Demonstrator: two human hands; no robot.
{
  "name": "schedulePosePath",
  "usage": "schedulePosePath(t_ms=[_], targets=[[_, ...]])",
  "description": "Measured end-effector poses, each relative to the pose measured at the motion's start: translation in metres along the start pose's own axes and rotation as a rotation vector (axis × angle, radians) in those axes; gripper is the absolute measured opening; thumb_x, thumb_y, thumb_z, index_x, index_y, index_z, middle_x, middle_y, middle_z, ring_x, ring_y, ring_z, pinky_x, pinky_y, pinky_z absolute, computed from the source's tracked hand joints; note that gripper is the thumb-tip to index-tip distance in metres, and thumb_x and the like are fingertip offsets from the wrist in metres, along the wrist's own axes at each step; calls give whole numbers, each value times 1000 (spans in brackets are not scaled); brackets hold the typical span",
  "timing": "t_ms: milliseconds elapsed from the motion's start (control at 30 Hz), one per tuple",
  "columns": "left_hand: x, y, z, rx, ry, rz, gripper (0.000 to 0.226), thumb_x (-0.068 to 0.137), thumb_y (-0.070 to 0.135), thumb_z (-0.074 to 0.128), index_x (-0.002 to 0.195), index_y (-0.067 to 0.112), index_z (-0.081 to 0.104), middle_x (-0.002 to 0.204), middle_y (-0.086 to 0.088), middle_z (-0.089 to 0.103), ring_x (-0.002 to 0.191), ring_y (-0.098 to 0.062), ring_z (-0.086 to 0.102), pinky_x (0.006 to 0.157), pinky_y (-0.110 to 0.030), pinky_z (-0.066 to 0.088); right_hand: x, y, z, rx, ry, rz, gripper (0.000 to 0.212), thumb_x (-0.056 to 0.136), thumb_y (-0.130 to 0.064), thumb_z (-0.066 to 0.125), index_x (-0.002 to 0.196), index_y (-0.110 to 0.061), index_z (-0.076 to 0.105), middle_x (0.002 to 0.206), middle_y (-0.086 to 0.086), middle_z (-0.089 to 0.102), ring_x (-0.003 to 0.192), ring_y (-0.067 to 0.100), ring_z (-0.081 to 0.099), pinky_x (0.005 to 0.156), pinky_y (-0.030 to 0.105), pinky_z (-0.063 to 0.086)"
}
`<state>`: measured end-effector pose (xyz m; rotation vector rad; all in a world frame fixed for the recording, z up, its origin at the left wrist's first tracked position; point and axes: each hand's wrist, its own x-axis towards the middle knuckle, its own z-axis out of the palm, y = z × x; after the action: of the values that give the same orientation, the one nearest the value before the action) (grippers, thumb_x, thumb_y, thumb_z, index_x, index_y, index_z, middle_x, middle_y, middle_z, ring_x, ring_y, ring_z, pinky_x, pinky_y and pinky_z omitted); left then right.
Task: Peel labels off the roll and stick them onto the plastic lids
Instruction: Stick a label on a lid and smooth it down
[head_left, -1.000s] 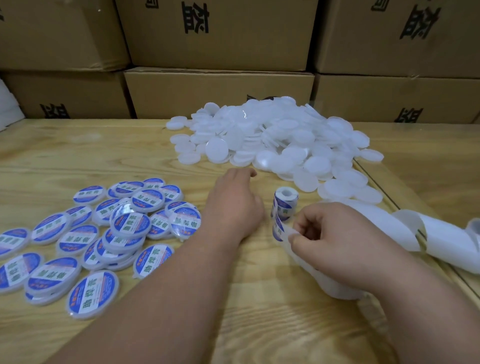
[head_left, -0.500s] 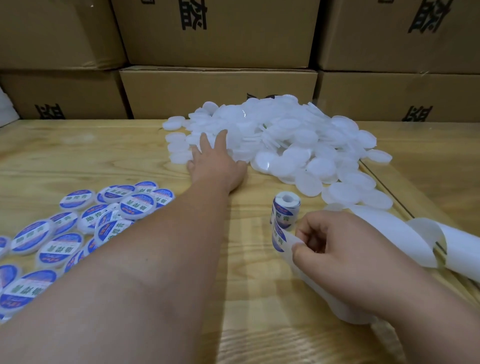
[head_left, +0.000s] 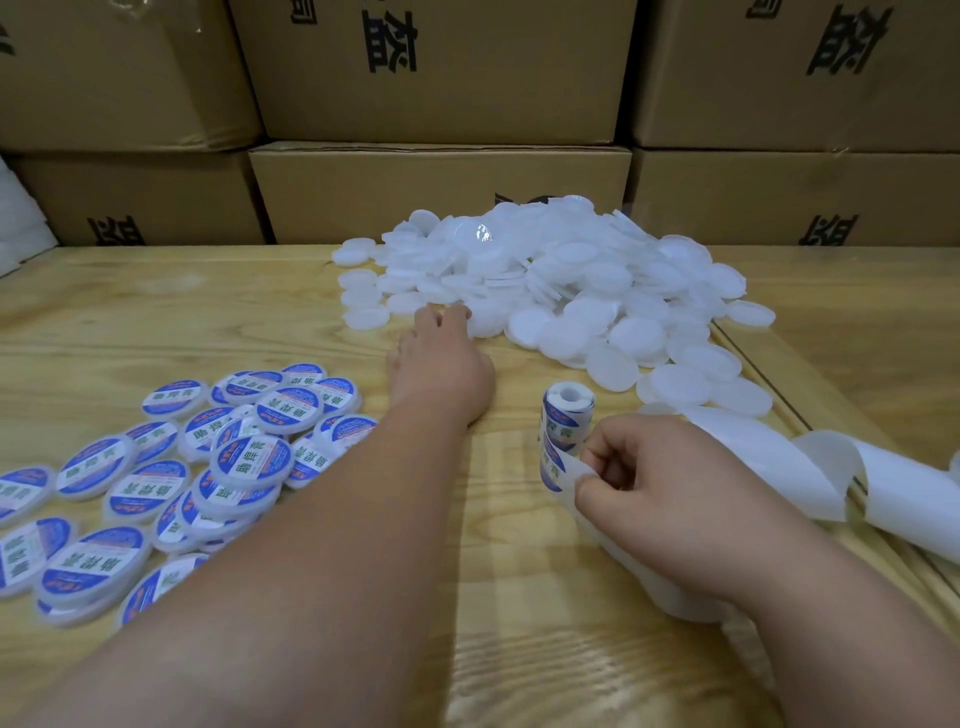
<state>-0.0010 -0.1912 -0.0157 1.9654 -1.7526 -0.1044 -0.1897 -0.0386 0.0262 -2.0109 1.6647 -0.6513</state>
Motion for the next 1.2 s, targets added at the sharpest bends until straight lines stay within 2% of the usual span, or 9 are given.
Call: schedulePosePath(t_ms=[200,367,533,600,700,833,900,1000,1200], targets=[[-58,0,-9,-45,13,75,51,96,29,47,146,27,39,139,-5,44,122,-29,50,103,-44,34,0,0,0,16,-24,3,13,88,-30,62,76,-27,66,68,-7,66,51,1,51,46,14,37],[-109,-3,-25,-155,-9,144,50,97,32,52,145,31,40,140,3,43,123,-24,50,102,-39,38,1,-2,0,17,-16,15,17,86,-31,60,72,-25,66,59,-16,61,52,0,53,47,16,35],[-146,-5,-38,-309,-89,180,64,88,42,59,147,39,33,142,14,31,133,-11,33,108,-28,32,2,-1,1,31,-9,32,16,83,-31,59,70,-23,63,56,-16,58,49,1,51,51,25,38],[-145,-5,-44,-266,-137,133,69,83,48,51,149,39,32,141,13,27,133,-13,24,112,-32,25,3,0,1,28,-13,42,17,82,-34,59,69,-23,61,56,-18,57,49,1,50,51,25,37],[-141,-5,-50,-220,-209,125,64,82,46,47,145,40,41,130,12,31,128,-15,26,113,-35,27,4,2,3,24,-23,47,18,79,-38,57,70,-23,61,57,-17,56,51,1,50,53,26,39],[-138,-6,-49,-323,-150,137,58,81,44,64,137,45,48,120,16,35,122,-12,32,105,-29,33,6,3,5,33,-11,36,17,81,-36,61,69,-23,60,58,-18,57,52,1,51,54,24,39],[-134,-6,-48,-377,-121,140,56,80,41,75,132,45,53,120,17,38,117,-4,38,96,-16,33,6,2,6,58,-9,14,17,82,-34,62,70,-23,61,56,-17,55,52,1,50,54,24,38],[-129,-7,-49,-426,-142,130,54,75,44,82,123,44,59,116,22,41,96,10,42,75,0,33,7,1,8,79,-14,-8,16,85,-33,62,75,-22,65,57,-15,55,51,2,48,54,24,38],[-127,-8,-54,-463,-92,99,41,75,41,82,101,45,51,102,22,58,94,0,50,69,-5,35,8,2,12,108,25,-20,17,89,-30,64,77,-19,65,57,-13,54,50,2,45,50,17,35]])
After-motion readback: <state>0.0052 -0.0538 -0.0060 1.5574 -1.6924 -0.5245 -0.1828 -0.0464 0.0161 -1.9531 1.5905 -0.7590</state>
